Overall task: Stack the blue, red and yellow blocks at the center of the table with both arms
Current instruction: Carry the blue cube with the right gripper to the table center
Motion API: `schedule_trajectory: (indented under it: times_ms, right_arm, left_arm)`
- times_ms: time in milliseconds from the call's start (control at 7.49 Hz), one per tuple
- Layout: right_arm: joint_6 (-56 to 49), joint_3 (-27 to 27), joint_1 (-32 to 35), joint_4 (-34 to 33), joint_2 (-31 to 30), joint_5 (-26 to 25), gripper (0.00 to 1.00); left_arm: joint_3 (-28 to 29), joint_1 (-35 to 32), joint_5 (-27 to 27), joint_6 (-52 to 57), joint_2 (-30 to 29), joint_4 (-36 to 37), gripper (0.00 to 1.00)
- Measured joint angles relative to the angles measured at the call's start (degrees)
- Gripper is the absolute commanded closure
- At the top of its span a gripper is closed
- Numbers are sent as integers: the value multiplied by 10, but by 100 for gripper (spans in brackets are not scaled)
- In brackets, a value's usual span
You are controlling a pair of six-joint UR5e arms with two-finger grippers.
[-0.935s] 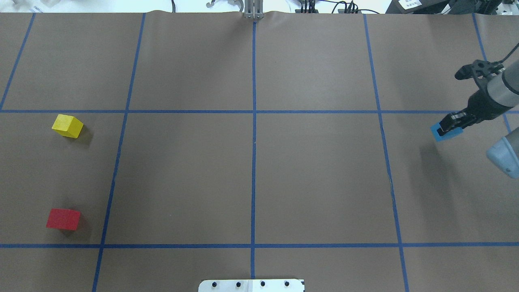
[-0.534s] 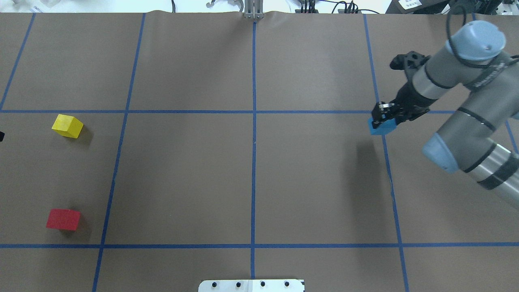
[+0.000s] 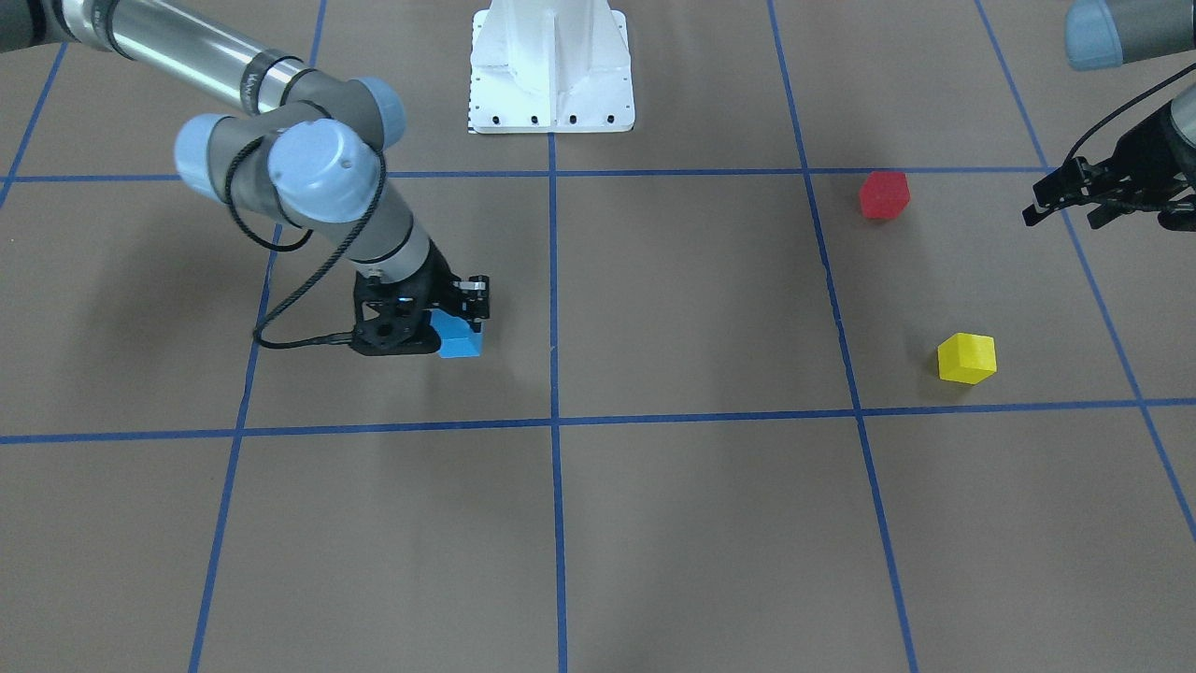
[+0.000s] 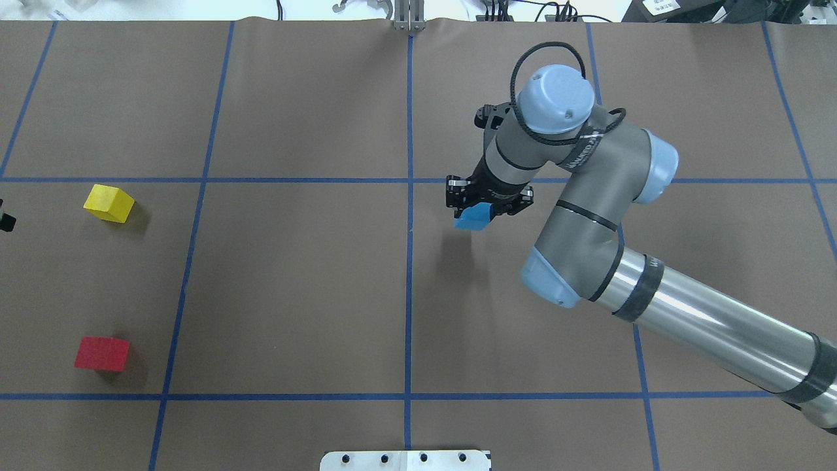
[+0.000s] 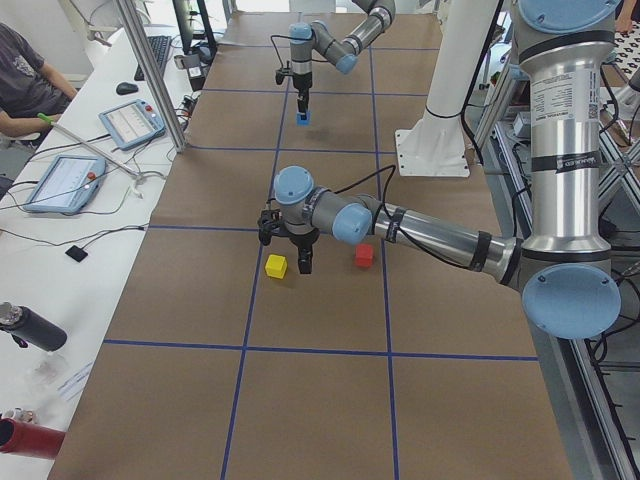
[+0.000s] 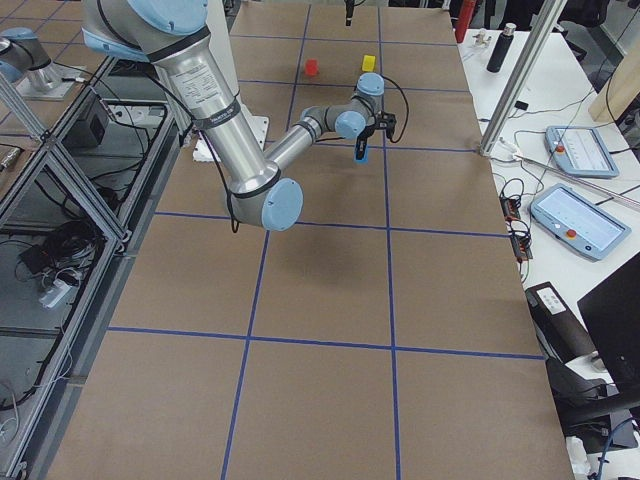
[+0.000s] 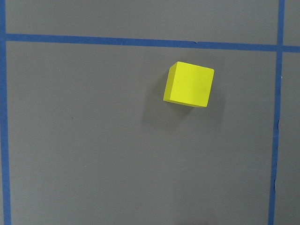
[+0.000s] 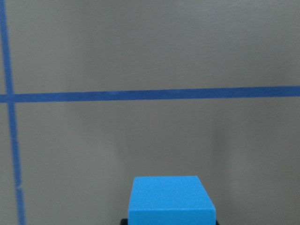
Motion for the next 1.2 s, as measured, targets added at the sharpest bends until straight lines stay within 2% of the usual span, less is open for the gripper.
schedule_trajectory:
  times_ms: [267, 802, 1202]
  right_arm:
    - [45, -49, -24, 1, 54, -23, 100]
    - [65, -76, -48, 2, 80, -57, 100]
    - [46, -90, -55, 0, 89, -63, 100]
  left_arm:
    - [-1, 0, 0, -1, 0, 0, 0]
    - [-5, 0, 0, -10, 1, 0, 0]
    - [-5, 0, 0, -19, 2, 0, 0]
